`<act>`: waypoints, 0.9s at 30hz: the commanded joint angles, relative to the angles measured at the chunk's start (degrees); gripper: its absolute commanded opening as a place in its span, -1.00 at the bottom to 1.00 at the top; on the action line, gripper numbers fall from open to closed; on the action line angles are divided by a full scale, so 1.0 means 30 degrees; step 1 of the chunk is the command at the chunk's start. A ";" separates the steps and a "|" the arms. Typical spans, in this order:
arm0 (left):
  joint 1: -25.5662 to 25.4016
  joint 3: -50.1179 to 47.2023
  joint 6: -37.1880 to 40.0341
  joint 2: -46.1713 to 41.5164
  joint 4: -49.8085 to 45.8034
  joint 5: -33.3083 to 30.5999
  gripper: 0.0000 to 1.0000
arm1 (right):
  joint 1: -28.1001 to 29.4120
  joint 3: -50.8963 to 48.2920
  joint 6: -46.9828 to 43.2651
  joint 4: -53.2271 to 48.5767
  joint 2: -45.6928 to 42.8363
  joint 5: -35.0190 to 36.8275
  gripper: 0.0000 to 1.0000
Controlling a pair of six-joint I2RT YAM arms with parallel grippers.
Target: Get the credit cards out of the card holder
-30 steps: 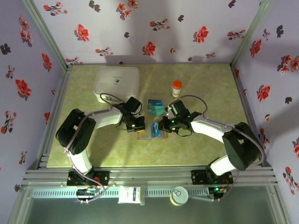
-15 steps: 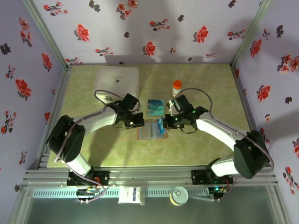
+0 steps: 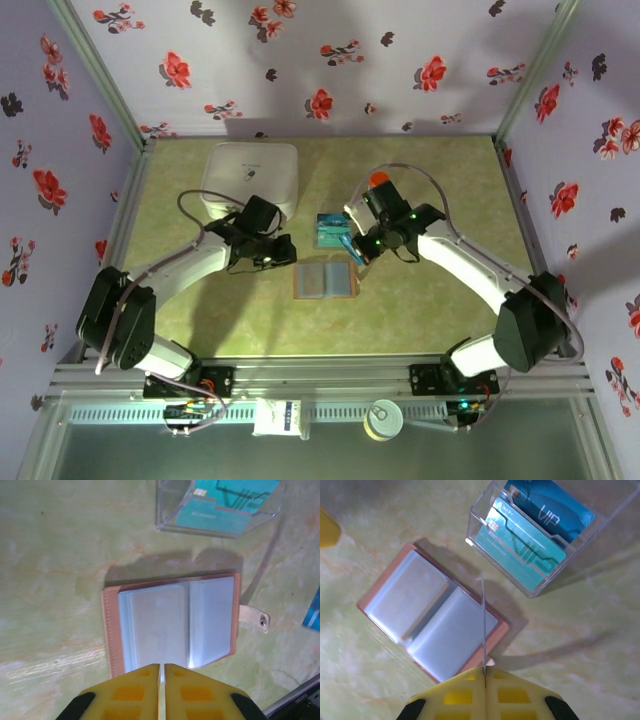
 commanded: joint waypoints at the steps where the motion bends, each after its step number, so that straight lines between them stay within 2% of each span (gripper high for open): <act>1: 0.0290 -0.0715 0.0102 -0.0886 -0.0678 -0.0359 -0.77 | -0.0148 0.1221 -0.4687 -0.1689 0.0811 0.0880 -1.00; 12: 0.0918 -0.2086 -0.0004 -0.1997 -0.1087 -0.0278 -0.73 | -0.0382 0.6025 -1.0599 -0.5328 0.4690 0.1175 -1.00; 27: 0.2558 -0.2956 0.0416 -0.2146 -0.1245 0.0375 -0.72 | -0.1260 1.5312 -1.3634 -0.8853 1.1768 -0.0145 -1.00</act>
